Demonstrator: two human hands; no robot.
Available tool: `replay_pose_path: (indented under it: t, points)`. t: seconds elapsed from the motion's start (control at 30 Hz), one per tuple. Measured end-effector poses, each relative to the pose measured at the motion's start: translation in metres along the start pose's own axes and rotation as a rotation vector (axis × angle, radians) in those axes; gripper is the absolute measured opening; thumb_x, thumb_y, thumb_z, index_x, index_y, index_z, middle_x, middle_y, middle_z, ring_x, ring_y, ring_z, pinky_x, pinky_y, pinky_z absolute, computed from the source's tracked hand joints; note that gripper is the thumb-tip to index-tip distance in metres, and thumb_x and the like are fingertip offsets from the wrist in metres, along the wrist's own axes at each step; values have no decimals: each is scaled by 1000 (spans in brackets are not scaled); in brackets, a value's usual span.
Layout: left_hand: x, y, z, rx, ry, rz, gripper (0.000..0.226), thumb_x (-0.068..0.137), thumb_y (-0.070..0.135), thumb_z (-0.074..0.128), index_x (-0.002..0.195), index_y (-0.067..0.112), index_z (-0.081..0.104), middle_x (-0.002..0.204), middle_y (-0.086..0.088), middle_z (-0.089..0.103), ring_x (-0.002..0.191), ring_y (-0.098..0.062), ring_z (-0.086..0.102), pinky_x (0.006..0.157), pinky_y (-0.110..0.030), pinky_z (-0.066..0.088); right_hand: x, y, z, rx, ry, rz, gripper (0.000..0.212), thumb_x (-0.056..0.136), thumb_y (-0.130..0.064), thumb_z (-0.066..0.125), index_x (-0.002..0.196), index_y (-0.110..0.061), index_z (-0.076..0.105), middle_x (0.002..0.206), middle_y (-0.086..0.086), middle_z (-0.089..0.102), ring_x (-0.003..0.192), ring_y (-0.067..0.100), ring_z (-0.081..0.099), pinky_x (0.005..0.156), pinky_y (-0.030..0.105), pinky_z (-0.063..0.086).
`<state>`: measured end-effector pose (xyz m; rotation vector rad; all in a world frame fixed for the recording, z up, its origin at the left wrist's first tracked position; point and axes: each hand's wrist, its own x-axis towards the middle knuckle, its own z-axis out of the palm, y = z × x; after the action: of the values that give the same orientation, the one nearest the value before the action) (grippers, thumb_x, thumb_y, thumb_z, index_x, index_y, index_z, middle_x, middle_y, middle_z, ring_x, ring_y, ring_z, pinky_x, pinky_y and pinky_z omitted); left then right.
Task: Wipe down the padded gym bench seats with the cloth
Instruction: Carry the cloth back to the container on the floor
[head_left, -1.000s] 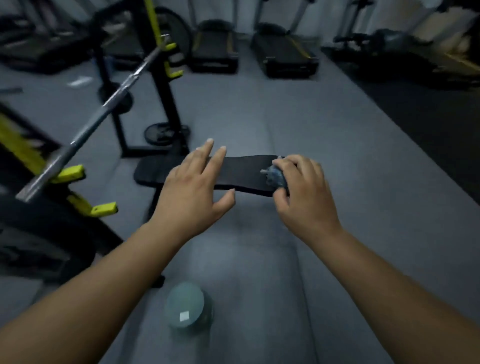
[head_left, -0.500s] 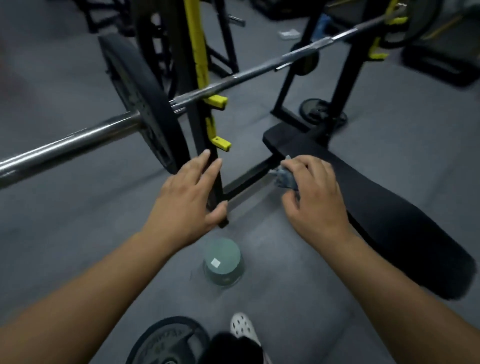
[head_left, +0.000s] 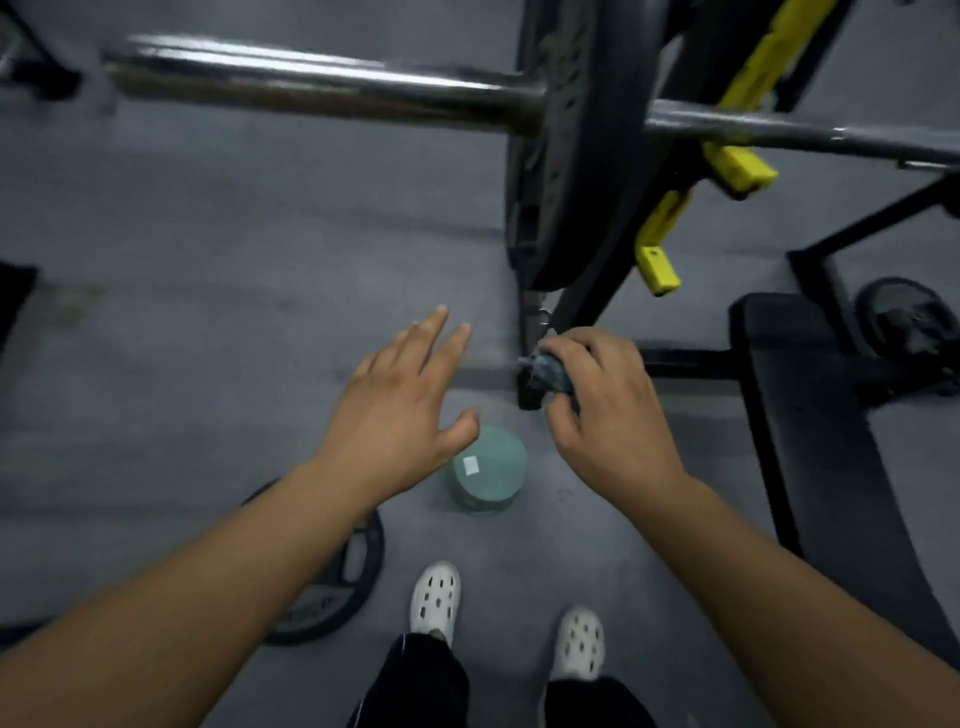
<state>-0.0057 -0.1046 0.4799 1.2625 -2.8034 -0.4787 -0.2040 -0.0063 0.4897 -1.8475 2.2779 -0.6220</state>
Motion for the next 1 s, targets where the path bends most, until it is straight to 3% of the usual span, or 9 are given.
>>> replay_pose_path:
  t: [0.23, 0.47, 0.87, 0.93, 1.0]
  points:
    - [-61, 6, 77, -44, -12, -268, 85, 83, 63, 30, 156, 22, 25, 164, -7, 20, 144, -29, 33, 108, -48, 38, 1, 32, 71, 68, -212, -243, 43, 85, -10, 55, 128, -13, 60, 127, 4, 56, 119, 23, 48, 105, 37, 41]
    - [-67, 20, 231, -205, -55, -494, 86, 81, 66, 28, 156, 23, 22, 164, -6, 18, 147, -26, 28, 113, -50, 36, -27, 116, 193, 117, -375, -283, 43, 89, -8, 53, 131, -14, 59, 130, 2, 55, 120, 20, 45, 103, 32, 37]
    - [-55, -53, 465, -278, -79, -530, 87, 81, 67, 29, 157, 25, 21, 165, -2, 17, 148, -21, 25, 113, -42, 32, -47, 226, 483, 41, -478, -204, 42, 86, -11, 49, 127, -11, 61, 125, 11, 58, 114, 33, 52, 99, 42, 42]
    - [-53, -62, 491, -288, -96, -553, 88, 80, 67, 29, 157, 25, 19, 166, -1, 15, 148, -21, 24, 113, -42, 32, -51, 238, 514, -99, -554, -209, 50, 92, -24, 48, 141, -16, 51, 141, 13, 49, 130, 37, 44, 107, 46, 37]
    - [-54, -66, 508, -316, -82, -565, 88, 80, 67, 30, 157, 25, 18, 166, 0, 13, 148, -21, 23, 114, -42, 32, -58, 249, 532, -290, -680, -214, 63, 100, -41, 43, 158, -25, 23, 165, 9, 17, 151, 33, 13, 120, 49, 19]
